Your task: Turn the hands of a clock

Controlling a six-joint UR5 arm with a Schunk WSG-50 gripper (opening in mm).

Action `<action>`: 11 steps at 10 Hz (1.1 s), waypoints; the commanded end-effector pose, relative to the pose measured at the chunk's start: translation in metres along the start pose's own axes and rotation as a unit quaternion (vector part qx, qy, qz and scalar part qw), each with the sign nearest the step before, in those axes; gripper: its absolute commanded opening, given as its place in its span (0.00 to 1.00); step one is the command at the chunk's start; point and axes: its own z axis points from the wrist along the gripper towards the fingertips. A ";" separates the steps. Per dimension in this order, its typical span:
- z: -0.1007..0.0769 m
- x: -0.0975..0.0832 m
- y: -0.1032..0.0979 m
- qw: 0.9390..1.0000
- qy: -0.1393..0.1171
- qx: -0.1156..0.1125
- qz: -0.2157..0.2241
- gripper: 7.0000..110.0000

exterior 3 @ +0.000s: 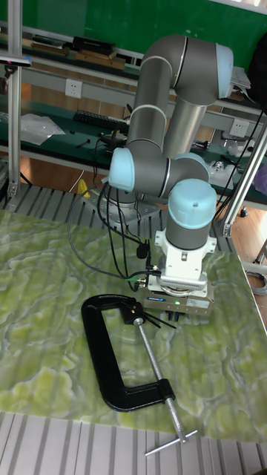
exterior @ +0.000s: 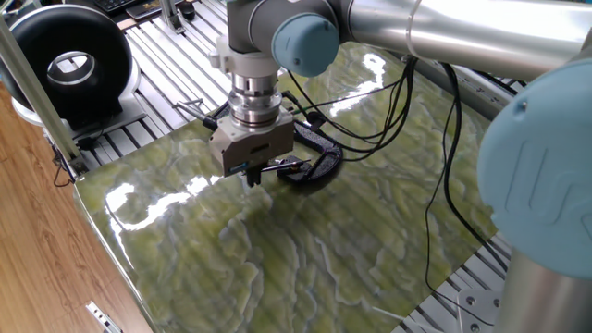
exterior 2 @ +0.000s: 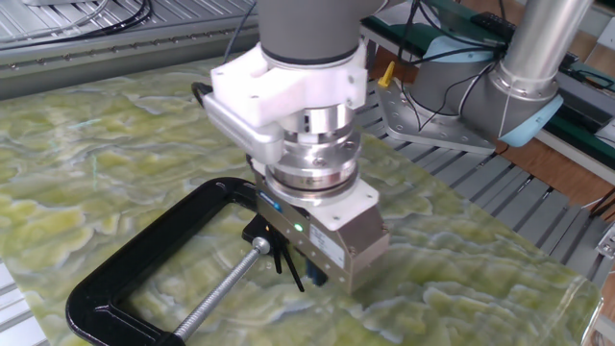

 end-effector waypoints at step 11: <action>-0.088 -0.040 -0.010 0.992 -0.093 0.021 -0.079 0.00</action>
